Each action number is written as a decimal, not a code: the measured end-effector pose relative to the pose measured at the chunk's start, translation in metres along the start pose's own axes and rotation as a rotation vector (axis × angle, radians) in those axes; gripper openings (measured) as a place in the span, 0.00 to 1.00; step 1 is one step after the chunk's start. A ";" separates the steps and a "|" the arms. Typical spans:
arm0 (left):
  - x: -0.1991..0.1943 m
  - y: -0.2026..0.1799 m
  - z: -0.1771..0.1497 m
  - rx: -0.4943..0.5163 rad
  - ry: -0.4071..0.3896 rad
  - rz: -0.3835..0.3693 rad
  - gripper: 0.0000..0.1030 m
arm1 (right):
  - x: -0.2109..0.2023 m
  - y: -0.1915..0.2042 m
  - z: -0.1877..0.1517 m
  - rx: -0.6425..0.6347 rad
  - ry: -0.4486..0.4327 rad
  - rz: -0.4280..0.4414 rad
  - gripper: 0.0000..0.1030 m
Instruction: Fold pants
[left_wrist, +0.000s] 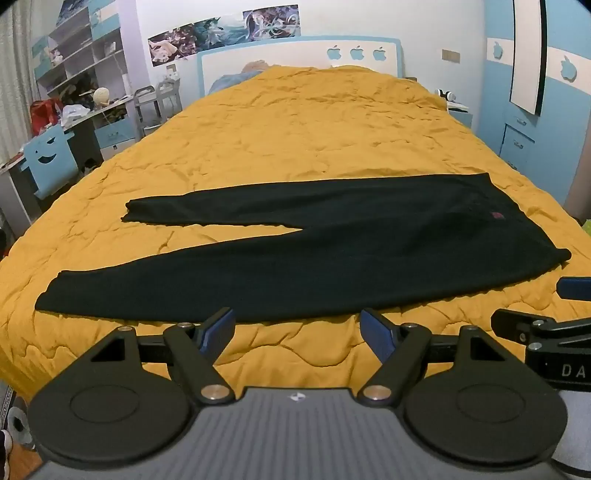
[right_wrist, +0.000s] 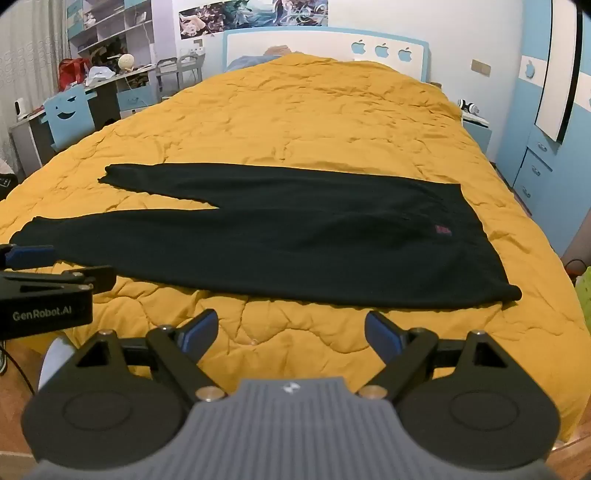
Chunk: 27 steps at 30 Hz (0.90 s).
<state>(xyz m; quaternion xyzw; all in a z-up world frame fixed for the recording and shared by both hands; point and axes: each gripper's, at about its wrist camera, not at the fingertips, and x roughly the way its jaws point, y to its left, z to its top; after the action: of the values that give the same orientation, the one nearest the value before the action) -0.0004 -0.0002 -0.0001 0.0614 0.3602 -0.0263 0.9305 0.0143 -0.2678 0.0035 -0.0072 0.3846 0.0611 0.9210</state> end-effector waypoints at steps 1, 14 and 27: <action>0.000 0.000 0.000 0.001 0.002 -0.002 0.87 | 0.000 0.000 0.000 0.000 -0.001 0.001 0.80; -0.001 0.007 0.000 -0.012 0.011 -0.008 0.87 | -0.001 -0.003 0.000 0.005 -0.015 0.004 0.80; 0.001 0.002 0.000 -0.005 0.005 -0.003 0.87 | -0.001 -0.001 0.000 0.004 -0.012 0.009 0.80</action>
<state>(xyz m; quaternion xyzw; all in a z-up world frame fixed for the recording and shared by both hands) 0.0004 0.0021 -0.0005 0.0587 0.3625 -0.0264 0.9297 0.0142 -0.2691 0.0041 -0.0031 0.3793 0.0644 0.9230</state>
